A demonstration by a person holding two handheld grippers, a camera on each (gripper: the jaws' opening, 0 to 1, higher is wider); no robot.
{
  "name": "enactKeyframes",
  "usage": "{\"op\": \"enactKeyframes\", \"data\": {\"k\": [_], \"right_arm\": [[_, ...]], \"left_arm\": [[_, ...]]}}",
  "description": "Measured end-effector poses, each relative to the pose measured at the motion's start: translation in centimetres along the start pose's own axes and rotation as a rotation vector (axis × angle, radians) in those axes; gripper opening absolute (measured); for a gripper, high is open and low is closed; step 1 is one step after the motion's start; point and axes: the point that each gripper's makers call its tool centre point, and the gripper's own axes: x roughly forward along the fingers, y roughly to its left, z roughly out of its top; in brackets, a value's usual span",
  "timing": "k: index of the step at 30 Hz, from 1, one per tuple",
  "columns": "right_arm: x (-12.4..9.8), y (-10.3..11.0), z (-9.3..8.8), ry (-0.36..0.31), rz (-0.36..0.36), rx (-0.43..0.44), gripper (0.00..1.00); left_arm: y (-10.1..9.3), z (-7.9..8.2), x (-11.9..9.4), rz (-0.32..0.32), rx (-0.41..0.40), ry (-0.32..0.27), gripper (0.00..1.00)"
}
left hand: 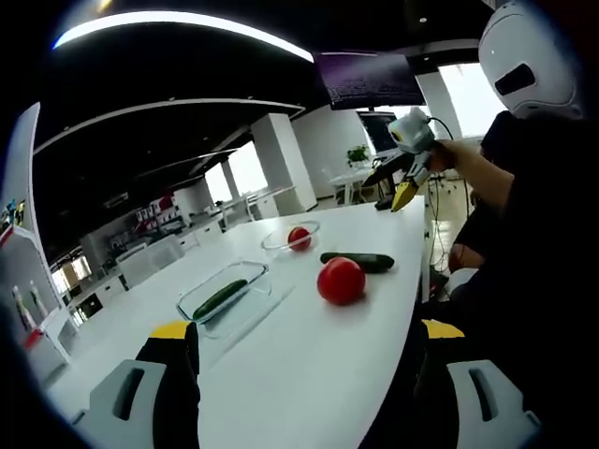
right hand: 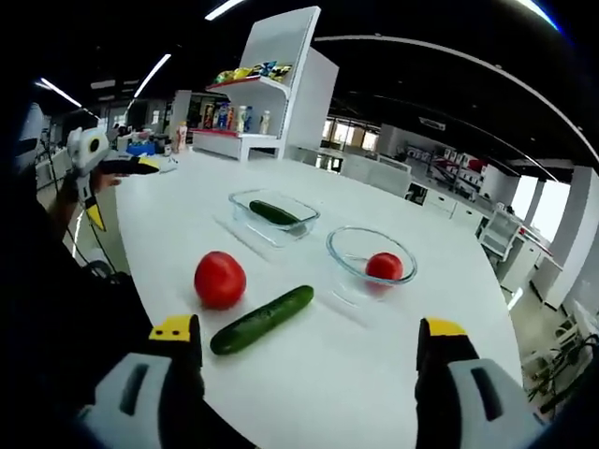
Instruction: Sort the scattered tomatoes and cucumbers on the table and place them into their respective storage containers
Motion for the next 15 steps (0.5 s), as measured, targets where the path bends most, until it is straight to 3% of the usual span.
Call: {"op": "enactKeyframes", "data": {"k": [2,5,15], "right_arm": [[0.9,-1.0,0.0,0.013,-0.062,0.018,0.88],[2.2,-1.4,0.2,0.019,-0.099,0.058,0.86],[6.6,0.7,-0.4,0.076,-0.080,0.124,0.75]], "left_arm": [[0.1,-0.1,0.0,0.004,0.000,0.002,0.95],[0.2,-0.3,0.1,0.006,0.000,0.010,0.95],[0.3,-0.4,0.0,0.006,-0.014,0.011,0.95]]}}
